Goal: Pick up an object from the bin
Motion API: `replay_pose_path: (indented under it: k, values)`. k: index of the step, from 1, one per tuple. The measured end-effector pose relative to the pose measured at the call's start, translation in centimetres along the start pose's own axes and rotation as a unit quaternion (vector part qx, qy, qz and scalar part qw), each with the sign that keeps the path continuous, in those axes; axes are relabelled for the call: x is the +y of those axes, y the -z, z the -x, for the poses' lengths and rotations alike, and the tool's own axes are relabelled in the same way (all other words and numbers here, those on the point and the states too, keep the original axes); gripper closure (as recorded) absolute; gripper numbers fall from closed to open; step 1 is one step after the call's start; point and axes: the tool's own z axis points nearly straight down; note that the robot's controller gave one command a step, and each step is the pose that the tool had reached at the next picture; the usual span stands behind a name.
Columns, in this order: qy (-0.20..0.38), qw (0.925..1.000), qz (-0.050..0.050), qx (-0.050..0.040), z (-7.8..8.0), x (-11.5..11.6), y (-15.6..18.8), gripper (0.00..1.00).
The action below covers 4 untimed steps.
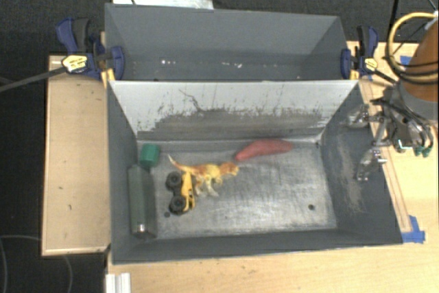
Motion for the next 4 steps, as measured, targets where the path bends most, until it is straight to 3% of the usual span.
replay_pose_path:
  k: [1,2,3,4]
  values:
    - [0.003,1.0,-0.001,-0.0042,0.2,0.1,0.5,0.0]
    - [0.051,0.9987,-0.002,-0.0058,2.1,-0.1,-7.1,0.0]
    - [-0.013,0.9999,0.0,-0.0041,4.1,5.6,-15.7,0.0]
    - [0.084,0.9965,-0.002,-0.0064,2.8,10.4,-15.6,0.0]
